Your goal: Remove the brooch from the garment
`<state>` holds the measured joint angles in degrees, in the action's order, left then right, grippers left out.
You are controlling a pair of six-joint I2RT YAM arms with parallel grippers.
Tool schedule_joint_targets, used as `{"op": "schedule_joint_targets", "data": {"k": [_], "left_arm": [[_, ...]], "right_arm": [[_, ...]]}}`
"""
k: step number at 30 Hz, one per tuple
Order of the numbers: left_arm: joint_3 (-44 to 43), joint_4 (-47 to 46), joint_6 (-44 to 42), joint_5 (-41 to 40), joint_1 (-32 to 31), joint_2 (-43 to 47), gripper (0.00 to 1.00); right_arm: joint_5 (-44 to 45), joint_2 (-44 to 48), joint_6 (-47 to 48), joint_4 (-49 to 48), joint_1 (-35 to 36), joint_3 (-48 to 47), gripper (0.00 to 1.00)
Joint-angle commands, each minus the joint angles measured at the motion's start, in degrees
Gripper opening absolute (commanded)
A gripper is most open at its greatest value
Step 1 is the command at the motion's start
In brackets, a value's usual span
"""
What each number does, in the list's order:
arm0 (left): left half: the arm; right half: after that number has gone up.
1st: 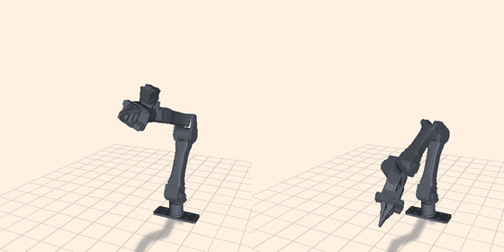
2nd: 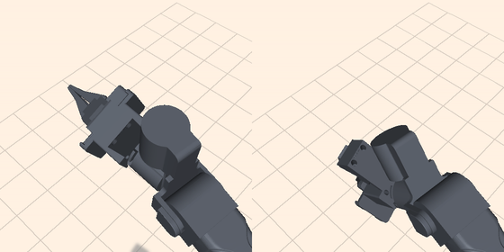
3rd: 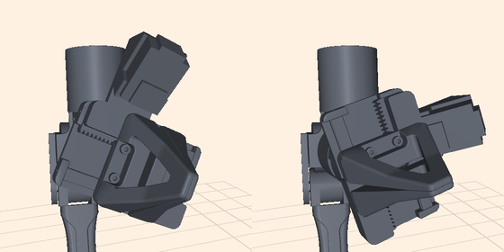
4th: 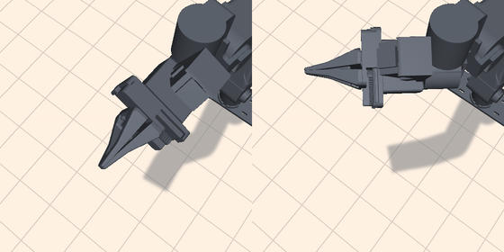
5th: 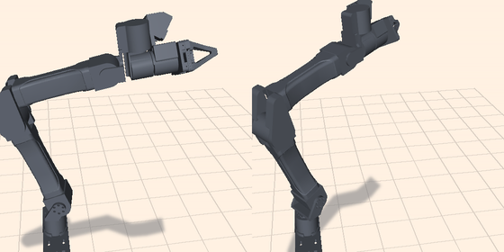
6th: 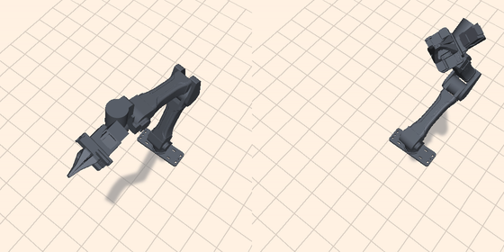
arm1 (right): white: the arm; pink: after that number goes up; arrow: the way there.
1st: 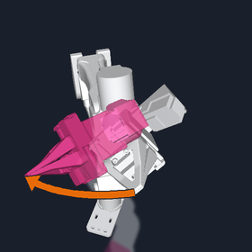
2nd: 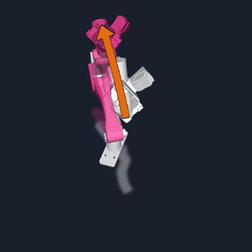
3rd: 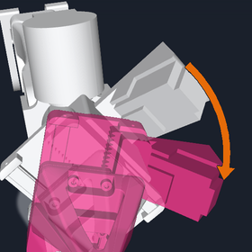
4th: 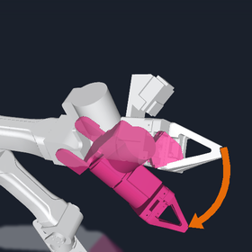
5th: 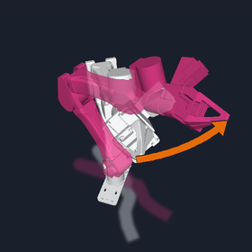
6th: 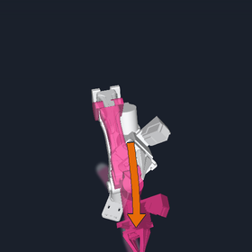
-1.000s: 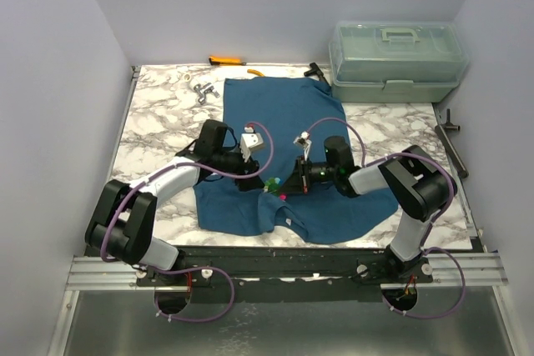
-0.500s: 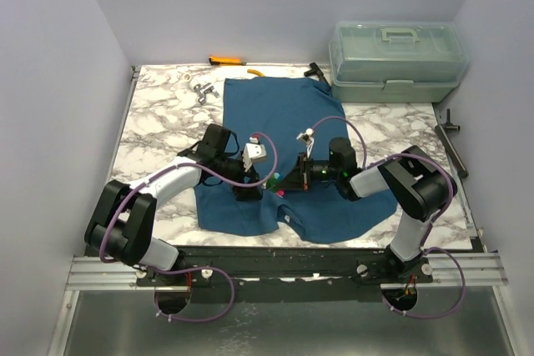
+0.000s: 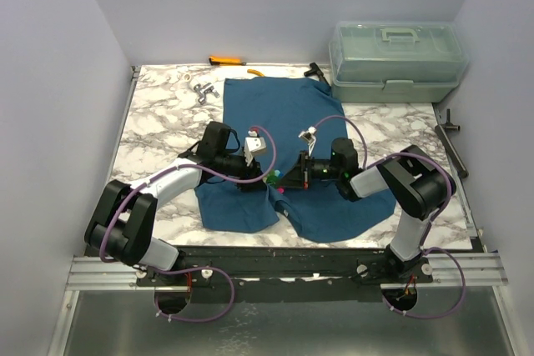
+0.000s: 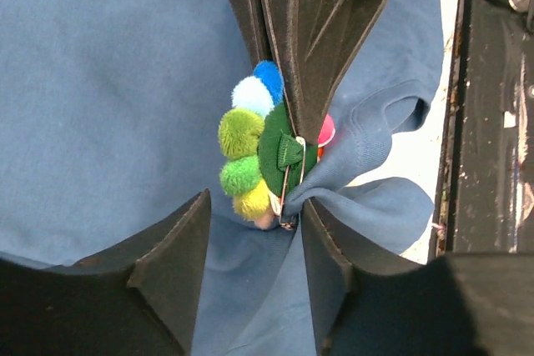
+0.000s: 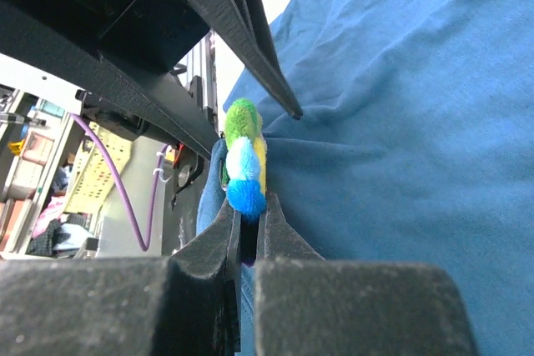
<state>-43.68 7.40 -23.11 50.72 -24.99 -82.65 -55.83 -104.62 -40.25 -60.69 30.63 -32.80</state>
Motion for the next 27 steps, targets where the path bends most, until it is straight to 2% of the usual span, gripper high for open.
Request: {"op": "schedule_joint_targets", "data": {"k": [1,5,14,18,19,22,25,27], "left_arm": [[-0.3,-4.0,1.4,3.6,-0.1,-0.4,0.46],[-0.4,-4.9,2.2,5.3,-0.1,-0.9,0.53],[-0.3,-5.7,1.4,6.5,-0.7,-2.4,0.57],[-0.5,-6.6,1.7,6.4,-1.9,-3.7,0.58],[-0.7,-7.0,2.1,6.5,-2.1,-4.0,0.57],[-1.4,-7.1,2.7,6.7,-2.3,-4.4,0.42],[-1.0,-6.9,2.2,6.4,-2.1,-3.3,0.28],[-1.2,-5.4,1.8,6.7,-1.7,-2.7,0.22]], "right_arm": [[-3.1,-0.6,2.2,-0.6,0.2,0.8,0.0],[-4.2,-1.5,1.0,-2.3,0.1,0.6,0.01],[-7.6,-3.7,-5.5,-11.9,0.4,0.9,0.01],[-8.2,-3.8,-5.8,-12.5,0.9,0.7,0.0],[-8.3,-3.8,-5.5,-12.1,1.1,0.6,0.01],[-8.8,-3.3,-4.7,-11.0,1.2,0.5,0.02],[-8.9,-0.8,-1.0,-5.7,1.1,0.6,0.11],[-8.3,1.6,3.9,0.8,1.1,0.2,0.23]]}}
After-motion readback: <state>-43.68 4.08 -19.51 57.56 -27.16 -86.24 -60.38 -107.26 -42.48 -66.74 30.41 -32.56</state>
